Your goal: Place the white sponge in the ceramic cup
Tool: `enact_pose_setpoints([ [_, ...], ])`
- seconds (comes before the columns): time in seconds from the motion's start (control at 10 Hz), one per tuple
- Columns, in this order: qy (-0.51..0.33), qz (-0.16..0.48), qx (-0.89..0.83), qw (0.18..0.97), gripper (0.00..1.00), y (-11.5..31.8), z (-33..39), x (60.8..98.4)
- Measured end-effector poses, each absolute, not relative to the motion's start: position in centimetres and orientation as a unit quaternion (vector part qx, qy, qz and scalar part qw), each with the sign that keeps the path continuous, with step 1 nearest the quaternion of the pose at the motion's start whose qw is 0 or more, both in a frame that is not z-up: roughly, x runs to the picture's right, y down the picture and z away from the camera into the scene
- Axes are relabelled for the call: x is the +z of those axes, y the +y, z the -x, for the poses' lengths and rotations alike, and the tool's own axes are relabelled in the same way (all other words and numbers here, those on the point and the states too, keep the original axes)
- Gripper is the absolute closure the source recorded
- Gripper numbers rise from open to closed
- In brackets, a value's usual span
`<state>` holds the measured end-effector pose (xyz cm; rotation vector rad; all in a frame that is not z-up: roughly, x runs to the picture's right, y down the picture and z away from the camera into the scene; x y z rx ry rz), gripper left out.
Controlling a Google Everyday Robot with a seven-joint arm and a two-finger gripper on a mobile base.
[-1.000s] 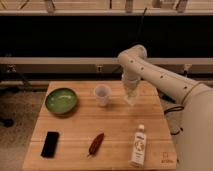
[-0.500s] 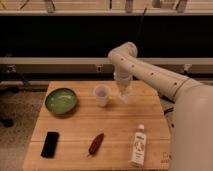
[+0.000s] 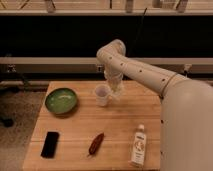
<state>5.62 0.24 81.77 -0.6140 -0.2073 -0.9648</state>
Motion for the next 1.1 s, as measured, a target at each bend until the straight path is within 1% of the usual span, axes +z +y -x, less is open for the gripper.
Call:
enact_pose_setpoints([
  [0.2, -0.109, 0.277, -0.476, 0.828, 1.0, 0.2, -2.4, 81.8],
  [0.3, -0.109, 0.275, -0.479, 0.826, 1.0, 0.2, -1.9, 81.8],
  [1.1, -0.129, 0.251, -0.504, 0.817, 1.0, -0.2, -1.2, 81.8],
])
